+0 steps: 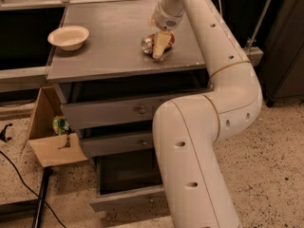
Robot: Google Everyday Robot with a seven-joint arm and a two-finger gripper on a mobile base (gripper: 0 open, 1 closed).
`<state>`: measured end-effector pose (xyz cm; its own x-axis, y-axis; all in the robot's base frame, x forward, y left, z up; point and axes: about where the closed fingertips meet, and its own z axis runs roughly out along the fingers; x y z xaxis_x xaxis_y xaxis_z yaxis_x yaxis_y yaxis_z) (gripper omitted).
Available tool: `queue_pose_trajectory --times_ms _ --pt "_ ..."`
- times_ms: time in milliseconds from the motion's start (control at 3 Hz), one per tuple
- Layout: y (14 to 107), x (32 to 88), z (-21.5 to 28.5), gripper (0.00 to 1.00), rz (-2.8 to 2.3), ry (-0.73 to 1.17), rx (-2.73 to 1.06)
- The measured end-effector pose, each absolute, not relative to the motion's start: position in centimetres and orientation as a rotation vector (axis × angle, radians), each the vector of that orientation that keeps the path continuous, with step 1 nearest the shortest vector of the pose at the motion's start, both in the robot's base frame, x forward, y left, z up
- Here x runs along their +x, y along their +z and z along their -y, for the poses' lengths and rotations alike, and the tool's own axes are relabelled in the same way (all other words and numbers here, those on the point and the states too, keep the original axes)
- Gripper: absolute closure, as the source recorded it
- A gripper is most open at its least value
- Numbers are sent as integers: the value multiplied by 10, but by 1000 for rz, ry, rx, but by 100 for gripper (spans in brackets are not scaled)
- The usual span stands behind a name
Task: Place coke can into bottom drawer
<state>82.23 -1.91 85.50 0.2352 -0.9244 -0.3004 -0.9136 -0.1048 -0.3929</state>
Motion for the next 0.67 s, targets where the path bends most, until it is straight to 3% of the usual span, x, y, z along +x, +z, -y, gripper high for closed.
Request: queue_pose_trajectory --times_ms 333,667 --pt "852 822 24 31 -1710 -49 -2028" --pt "850 821 27 31 -1727 -63 -2041"
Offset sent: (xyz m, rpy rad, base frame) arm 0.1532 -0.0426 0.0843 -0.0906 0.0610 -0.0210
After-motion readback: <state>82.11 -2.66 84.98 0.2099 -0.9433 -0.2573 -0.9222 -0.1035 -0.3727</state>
